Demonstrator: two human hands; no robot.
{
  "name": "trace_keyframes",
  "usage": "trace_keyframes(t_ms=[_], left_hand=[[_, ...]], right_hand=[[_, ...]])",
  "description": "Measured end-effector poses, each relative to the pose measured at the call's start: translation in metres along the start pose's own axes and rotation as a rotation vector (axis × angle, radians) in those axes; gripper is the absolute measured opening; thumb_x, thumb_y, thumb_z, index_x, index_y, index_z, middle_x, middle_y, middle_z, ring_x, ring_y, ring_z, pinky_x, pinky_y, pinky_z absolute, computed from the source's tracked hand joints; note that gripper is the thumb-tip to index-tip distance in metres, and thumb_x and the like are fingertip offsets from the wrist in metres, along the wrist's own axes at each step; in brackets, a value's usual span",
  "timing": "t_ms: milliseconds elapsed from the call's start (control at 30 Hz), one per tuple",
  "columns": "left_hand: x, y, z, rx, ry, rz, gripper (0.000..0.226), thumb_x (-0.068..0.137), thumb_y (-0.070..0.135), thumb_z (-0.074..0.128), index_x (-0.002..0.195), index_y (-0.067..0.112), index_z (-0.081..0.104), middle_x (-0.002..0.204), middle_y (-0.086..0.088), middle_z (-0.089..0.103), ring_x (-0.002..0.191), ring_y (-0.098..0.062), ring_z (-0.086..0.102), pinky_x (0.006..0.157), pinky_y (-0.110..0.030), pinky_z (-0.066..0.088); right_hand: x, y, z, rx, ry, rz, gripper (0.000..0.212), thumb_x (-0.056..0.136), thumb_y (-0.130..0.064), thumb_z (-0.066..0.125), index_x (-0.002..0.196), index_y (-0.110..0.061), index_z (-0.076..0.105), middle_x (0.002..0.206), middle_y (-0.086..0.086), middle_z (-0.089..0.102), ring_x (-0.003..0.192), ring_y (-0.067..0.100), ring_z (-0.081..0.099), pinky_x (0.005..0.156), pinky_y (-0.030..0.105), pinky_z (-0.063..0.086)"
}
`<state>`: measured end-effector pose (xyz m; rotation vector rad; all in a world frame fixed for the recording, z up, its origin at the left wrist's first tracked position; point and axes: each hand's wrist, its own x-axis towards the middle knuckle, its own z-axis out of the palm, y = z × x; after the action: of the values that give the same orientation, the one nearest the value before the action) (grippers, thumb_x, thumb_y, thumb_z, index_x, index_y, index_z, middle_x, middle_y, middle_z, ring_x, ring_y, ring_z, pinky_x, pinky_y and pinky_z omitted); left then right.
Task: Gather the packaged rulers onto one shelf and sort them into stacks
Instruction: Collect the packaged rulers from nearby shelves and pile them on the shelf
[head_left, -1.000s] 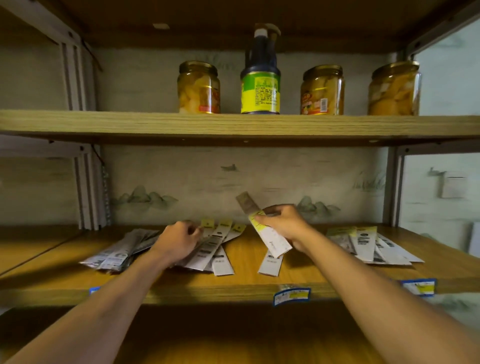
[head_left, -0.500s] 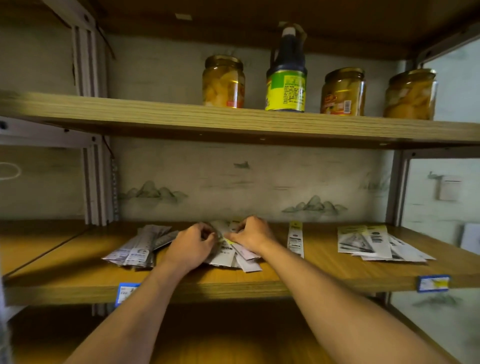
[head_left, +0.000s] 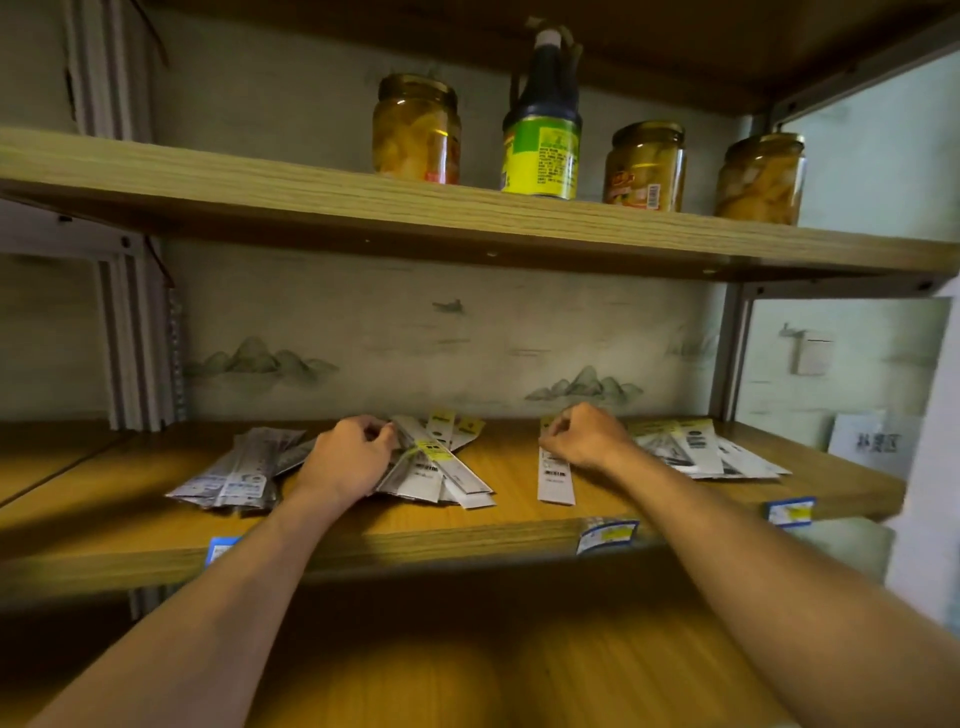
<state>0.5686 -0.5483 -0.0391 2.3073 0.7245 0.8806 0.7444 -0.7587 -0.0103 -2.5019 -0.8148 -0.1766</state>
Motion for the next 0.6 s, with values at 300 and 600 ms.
trace_keyframes(t_ms=[300,600], left_hand=[[0.013,0.06,-0.006,0.287,-0.069,0.156,0.012,0.088,0.037,0.056,0.096,0.033,0.063,0.102,0.005,0.067,0.096,-0.022,0.063,0.085,-0.041,0.055],[0.023,0.063,0.015,0.254,-0.169,0.195,0.021,0.095,0.027,0.056,0.111,0.024,0.068,0.113,0.006,0.067,0.1,-0.011,0.06,0.083,-0.023,0.048]], right_hand=[[-0.01,0.044,-0.028,0.059,-0.007,-0.029,0.012,0.087,-0.032,0.068,0.096,-0.024,0.069,0.108,-0.001,0.067,0.1,0.015,0.06,0.089,0.033,0.048],[-0.002,0.052,-0.033,0.077,-0.026,-0.034,0.02,0.087,-0.033,0.068,0.103,-0.02,0.071,0.113,0.001,0.067,0.1,0.016,0.061,0.087,0.03,0.048]])
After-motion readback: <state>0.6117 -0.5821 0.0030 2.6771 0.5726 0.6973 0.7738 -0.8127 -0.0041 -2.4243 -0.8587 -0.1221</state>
